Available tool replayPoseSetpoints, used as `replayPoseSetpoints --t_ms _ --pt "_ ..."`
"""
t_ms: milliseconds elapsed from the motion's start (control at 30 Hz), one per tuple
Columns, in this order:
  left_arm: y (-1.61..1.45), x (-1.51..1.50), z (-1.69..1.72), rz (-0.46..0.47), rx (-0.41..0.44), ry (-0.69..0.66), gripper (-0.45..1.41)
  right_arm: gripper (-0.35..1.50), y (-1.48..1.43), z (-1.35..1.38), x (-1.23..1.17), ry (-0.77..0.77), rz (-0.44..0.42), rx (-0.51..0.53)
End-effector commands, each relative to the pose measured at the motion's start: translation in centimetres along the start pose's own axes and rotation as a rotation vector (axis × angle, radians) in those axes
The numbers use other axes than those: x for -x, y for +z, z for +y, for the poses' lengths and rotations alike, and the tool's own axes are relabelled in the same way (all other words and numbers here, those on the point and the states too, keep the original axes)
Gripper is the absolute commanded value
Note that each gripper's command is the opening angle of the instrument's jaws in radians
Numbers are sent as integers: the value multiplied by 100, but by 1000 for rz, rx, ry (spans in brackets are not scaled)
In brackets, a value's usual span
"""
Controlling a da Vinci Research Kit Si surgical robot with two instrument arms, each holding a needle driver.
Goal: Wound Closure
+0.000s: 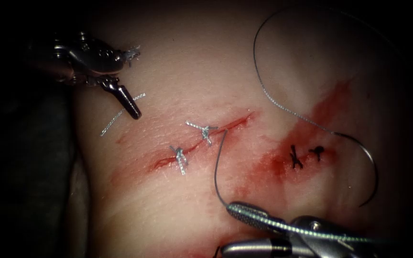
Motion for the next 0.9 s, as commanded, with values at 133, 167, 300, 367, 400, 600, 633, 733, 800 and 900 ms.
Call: replayPoseSetpoints --t_ms 133,167,300,367,400,600,633,733,800,900 --pt "11 4 -6 -178 -33 32 130 135 8 1 2 1 1 -1" --pt "13 6 -7 -234 -40 75 131 135 8 1 2 1 1 -1" --pt "11 5 -8 -430 -34 393 133 135 8 1 2 1 1 -1" --pt "7 0 -7 -436 -29 449 133 135 8 0 2 1 1 -1" --pt "7 -3 -6 -439 -22 475 133 133 9 0 2 2 1 -1" --pt "23 -10 8 -535 21 638 130 133 21 -1 -14 19 44 52" --pt "27 -10 9 -579 26 675 128 133 21 -2 -16 27 57 59" --pt "48 -9 12 -714 19 665 123 133 20 -4 -17 40 59 56" --pt "65 -5 16 -740 16 658 123 133 20 -6 -15 51 58 54" --pt "81 -4 20 -694 27 636 126 133 21 -8 -15 51 58 54"
